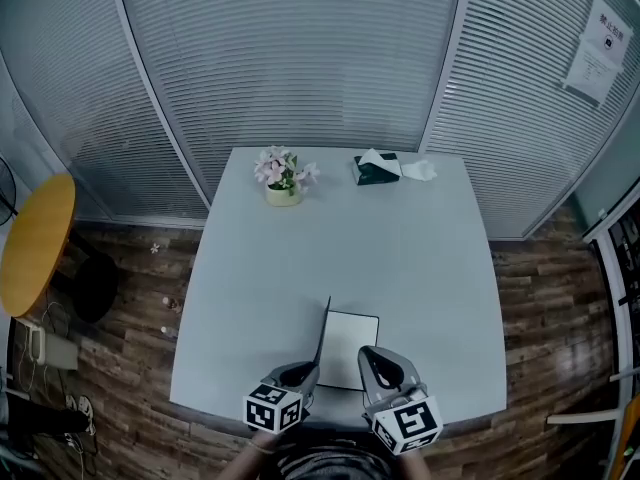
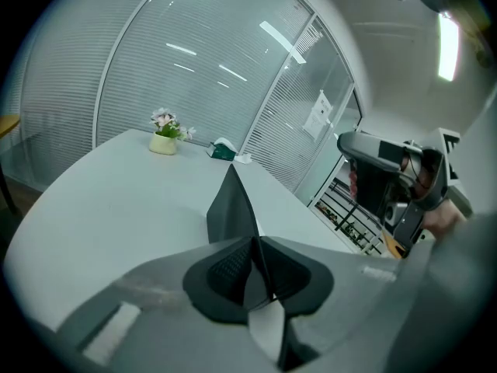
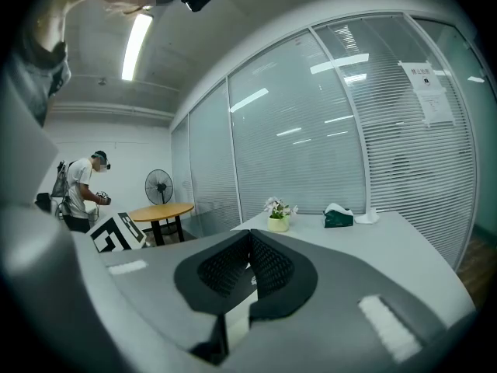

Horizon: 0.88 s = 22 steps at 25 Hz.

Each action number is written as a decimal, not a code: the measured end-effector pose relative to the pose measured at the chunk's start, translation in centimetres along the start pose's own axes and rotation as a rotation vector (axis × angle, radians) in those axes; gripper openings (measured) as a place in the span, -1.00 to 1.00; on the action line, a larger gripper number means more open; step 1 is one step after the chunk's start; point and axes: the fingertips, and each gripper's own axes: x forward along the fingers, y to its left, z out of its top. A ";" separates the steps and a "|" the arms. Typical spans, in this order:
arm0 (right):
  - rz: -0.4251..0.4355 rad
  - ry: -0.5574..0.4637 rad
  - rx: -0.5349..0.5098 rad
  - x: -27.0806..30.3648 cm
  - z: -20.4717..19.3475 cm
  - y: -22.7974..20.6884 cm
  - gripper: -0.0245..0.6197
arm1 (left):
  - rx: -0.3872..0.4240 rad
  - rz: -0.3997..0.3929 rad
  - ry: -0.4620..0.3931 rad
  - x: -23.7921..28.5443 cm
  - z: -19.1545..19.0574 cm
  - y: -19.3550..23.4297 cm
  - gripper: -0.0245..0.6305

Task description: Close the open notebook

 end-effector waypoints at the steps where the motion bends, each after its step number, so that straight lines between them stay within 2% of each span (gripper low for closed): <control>1: -0.003 0.000 0.000 -0.2 0.0 -0.1 -0.92 | 0.006 -0.007 0.005 0.3 0.0 -0.4 -0.80; 14: -0.043 0.007 0.004 -2.4 -0.8 -1.6 -0.92 | 0.062 -0.077 0.083 3.9 -1.3 -4.3 -0.74; 22: -0.047 0.020 0.009 -3.1 -1.4 -2.4 -0.92 | 0.085 -0.082 0.149 6.8 -2.9 -6.0 -0.70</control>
